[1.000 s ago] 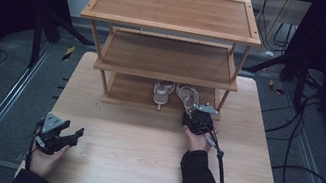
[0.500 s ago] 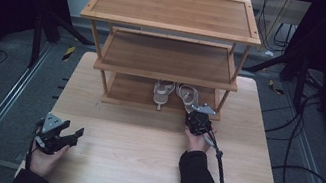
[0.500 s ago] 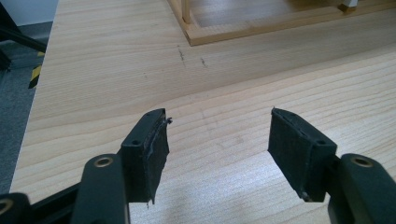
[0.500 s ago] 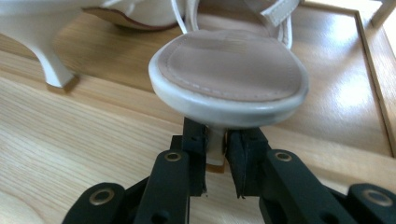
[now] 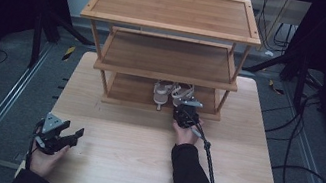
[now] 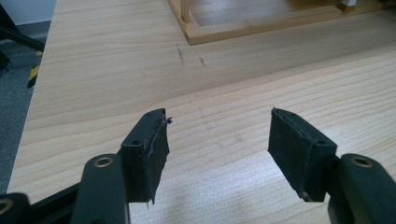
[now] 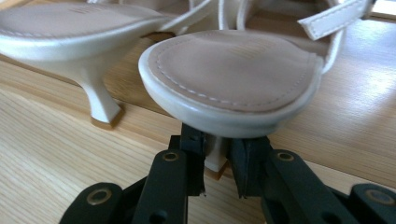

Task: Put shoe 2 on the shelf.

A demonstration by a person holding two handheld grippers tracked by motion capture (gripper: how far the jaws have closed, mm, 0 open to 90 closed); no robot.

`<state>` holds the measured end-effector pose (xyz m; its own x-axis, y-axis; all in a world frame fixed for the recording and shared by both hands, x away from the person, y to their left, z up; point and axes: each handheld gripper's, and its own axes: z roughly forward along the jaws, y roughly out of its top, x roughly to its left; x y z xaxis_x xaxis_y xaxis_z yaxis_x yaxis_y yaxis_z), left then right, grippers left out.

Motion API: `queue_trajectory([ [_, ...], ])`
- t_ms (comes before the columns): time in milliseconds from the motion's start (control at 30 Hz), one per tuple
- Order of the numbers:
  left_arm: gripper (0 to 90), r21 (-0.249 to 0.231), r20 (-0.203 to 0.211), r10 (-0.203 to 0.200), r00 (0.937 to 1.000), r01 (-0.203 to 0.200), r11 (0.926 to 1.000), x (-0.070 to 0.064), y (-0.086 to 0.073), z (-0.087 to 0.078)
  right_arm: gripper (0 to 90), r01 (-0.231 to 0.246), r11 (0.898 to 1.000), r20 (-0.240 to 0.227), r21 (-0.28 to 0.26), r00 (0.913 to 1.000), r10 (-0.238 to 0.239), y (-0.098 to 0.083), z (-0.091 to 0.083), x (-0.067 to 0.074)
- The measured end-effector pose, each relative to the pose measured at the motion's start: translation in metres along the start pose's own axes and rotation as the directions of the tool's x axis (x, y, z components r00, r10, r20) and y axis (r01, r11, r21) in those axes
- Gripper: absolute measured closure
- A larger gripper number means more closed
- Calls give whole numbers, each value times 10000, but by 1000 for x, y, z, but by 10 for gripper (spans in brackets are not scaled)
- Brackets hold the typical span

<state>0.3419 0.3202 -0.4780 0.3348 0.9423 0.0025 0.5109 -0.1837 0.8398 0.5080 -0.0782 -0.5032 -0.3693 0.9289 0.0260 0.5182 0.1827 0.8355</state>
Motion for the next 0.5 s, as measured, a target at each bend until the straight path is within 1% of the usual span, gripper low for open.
queue_trajectory([
  [133, 364, -28, -10, -13, 10000, 13, 10000, 0, 0, 0, 762, 20, 10000, -36, -26, 10000, -21, 2, 4, 4],
  [167, 364, -37, 0, -2, 10000, 2, 10000, 0, 0, -1, 762, -64, 10000, -71, -25, 10000, 64, 3, 6, 7],
  [233, 364, -40, -2, 15, 10000, -15, 10000, 0, 0, -1, 763, -3, 10000, -11, -46, 10000, 3, 3, 7, 7],
  [367, 365, -29, 8, -10, 10000, 10, 10000, 0, 0, 0, 751, -101, 9999, -40, -72, 9999, 101, 4, 9, 7],
  [400, 364, -22, 13, -1, 10000, 1, 10000, 0, 0, 0, 706, -83, 10000, -25, -55, 10000, 82, 4, 8, 7],
  [433, 364, -19, 17, -2, 10000, 2, 10000, 0, 0, 0, 706, -83, 10000, -25, -55, 10000, 82, 4, 8, 7],
  [467, 363, -23, 16, 5, 10000, -5, 10000, 0, 0, 0, 544, -4, 9999, -86, -100, 10000, 3, 3, 6, 6],
  [500, 363, -23, 9, 4, 10000, -4, 10000, 0, 0, 0, 500, 74, 9999, -154, -115, 9999, -76, 3, 3, 6],
])
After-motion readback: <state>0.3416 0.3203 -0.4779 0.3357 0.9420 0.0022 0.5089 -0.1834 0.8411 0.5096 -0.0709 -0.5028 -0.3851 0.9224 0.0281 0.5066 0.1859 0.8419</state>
